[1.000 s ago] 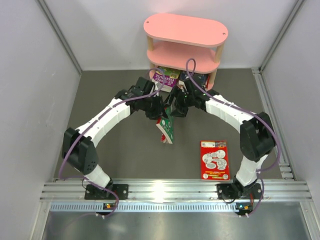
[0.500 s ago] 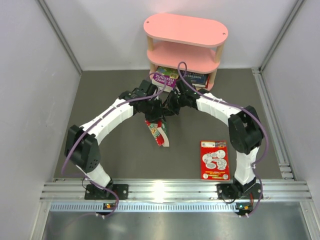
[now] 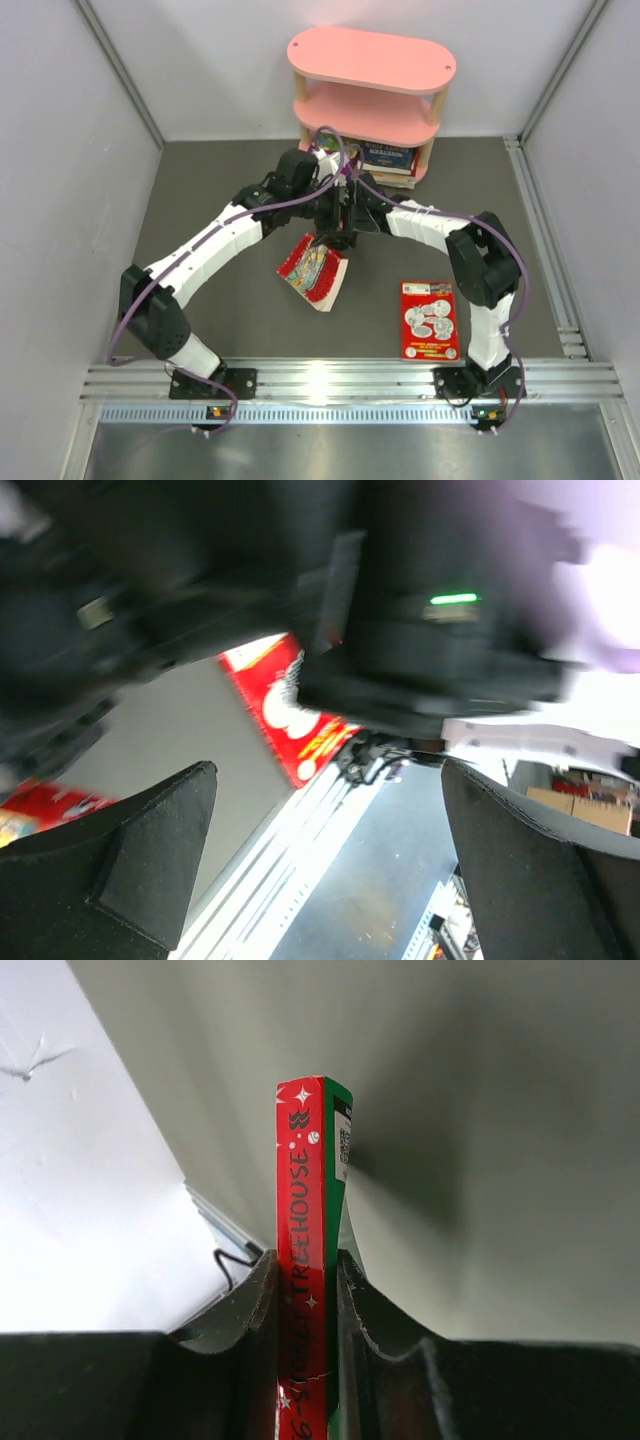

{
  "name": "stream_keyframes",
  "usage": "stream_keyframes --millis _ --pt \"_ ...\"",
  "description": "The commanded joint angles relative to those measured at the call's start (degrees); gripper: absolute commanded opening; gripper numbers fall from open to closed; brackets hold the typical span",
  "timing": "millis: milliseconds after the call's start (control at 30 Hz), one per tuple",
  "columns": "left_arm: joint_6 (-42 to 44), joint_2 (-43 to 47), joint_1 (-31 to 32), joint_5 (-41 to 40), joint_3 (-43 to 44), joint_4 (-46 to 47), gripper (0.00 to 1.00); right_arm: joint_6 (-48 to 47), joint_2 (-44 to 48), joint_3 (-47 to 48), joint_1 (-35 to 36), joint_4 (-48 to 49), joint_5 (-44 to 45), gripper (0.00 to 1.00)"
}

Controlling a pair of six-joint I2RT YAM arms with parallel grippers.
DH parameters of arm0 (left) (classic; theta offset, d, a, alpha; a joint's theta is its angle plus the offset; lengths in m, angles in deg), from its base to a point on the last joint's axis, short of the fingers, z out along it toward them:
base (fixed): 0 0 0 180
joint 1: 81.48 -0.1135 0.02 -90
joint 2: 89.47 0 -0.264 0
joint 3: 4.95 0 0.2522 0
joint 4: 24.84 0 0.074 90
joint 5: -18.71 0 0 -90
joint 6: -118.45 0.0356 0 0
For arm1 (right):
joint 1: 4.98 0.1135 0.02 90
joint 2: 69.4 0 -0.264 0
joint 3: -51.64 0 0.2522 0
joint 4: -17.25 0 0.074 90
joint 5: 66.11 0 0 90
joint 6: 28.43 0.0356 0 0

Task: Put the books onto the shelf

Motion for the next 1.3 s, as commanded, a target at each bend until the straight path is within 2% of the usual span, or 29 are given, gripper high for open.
stream_keyframes --millis 0,133,200,300,333,467,633,733,833,1000,1133,1267 --pt "-0.08 3.38 0.34 3.79 0.89 8.23 0.99 2.46 2.4 -3.16 0.86 7.22 -3.13 0.0" --pt "2.73 5.04 -0.19 0.81 2.29 3.93 0.99 3.08 5.12 -6.77 -1.06 9.51 -3.83 0.0" --pt "3.52 6.88 -1.33 -4.36 2.12 2.35 0.99 4.12 6.44 -9.23 -2.12 11.09 -4.45 0.0" --pt "1.08 12.77 -4.05 -11.31 -2.7 3.83 0.99 7.98 10.04 -14.24 -5.2 18.46 -5.94 0.0" --pt "-0.07 15.66 -6.67 -11.59 -6.37 5.83 0.99 9.39 11.97 -15.73 -6.86 24.14 -6.47 0.0" --pt "-7.01 20.25 -13.71 -5.37 -16.59 12.95 0.99 16.51 15.85 -22.14 -10.65 36.3 -6.38 0.0" --pt "-14.04 19.04 -14.69 -2.2 -24.41 17.36 0.99 28.9 16.21 -24.62 -13.2 51.25 -5.07 0.0" --pt "-20.54 16.49 -14.69 0.18 -28.62 27.27 0.99 34.88 15.33 -23.84 -13.29 58.11 -3.93 0.0" --pt "-24.42 12.8 -14.69 1.5 -29.18 33.78 0.99 38.75 15.15 -22.95 -13.29 62.07 -2.53 0.0" --pt "-24.86 6.99 -14.69 3.52 -24.52 33.54 0.99 46.22 14.89 -24.44 -13.38 69.97 0.99 0.0" --pt "-26.18 8.38 -14.78 1.33 -24.69 33.19 0.99 50.88 15.15 -27.95 -13.38 77.61 7.83 0.0" --pt "-29.16 11.9 -15.22 -2.27 -26.44 33.88 0.99 52.74 15.94 -32.52 -13.29 80.53 13.82 0.0"
